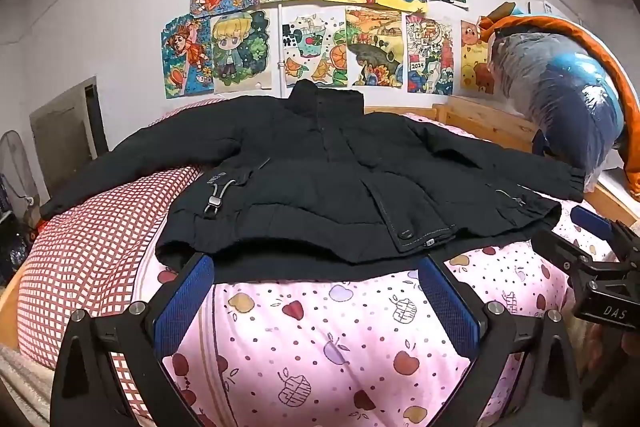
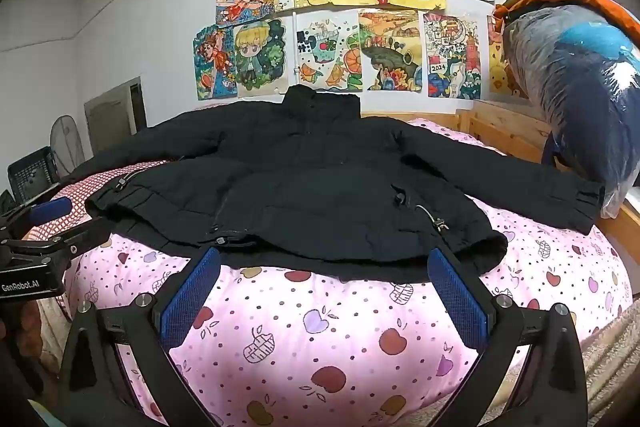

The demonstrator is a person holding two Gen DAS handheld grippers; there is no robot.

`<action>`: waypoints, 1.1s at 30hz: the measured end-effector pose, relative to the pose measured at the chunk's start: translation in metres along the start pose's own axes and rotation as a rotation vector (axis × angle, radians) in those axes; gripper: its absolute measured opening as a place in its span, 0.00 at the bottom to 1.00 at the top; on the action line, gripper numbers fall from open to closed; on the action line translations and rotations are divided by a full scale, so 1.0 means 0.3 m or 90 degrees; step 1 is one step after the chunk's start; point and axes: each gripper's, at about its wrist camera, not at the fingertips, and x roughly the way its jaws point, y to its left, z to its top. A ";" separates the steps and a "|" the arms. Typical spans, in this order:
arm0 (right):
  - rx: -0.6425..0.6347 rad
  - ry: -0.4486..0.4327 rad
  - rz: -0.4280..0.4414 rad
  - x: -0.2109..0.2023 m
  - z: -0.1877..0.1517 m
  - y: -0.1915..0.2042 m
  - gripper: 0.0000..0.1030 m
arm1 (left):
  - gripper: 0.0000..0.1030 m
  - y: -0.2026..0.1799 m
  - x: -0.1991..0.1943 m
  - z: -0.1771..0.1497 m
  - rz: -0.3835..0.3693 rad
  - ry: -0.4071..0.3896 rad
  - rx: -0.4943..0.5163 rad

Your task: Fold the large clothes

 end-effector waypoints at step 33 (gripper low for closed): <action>0.001 0.000 -0.002 -0.004 -0.013 -0.005 0.99 | 1.00 0.010 0.005 -0.013 -0.012 0.009 -0.007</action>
